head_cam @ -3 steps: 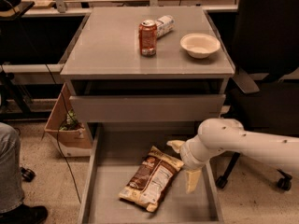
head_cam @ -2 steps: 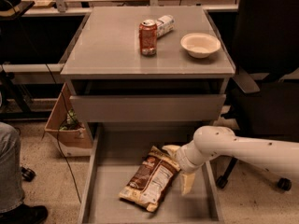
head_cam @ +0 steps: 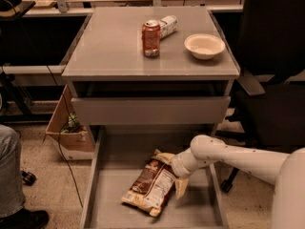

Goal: Pick brown chip bag from middle drawer and place on counter

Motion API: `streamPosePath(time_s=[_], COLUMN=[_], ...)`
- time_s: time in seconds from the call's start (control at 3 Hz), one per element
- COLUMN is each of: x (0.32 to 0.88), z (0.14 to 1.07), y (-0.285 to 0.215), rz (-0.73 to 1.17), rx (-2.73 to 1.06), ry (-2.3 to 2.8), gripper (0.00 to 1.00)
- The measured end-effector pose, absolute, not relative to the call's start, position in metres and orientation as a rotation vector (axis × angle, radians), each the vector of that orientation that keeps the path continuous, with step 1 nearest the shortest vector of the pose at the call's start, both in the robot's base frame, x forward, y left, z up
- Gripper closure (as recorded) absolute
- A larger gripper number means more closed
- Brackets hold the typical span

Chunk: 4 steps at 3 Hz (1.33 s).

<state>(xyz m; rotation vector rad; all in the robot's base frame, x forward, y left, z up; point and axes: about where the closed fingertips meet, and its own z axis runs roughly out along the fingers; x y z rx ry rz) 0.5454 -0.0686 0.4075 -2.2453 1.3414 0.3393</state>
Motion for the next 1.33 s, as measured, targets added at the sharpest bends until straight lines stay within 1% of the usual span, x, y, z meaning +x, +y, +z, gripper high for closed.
streamPosePath(time_s=[0.33, 0.67, 1.33], x=[0.556, 0.56, 0.558], z=[0.38, 0.371, 0.394], y=[-0.054, -0.05, -0.042], rz=[0.386, 0.408, 0.411], rx=[-2.236, -2.23, -2.239], ry=[1.302, 1.296, 1.354], gripper=[0.0, 0.17, 0.63])
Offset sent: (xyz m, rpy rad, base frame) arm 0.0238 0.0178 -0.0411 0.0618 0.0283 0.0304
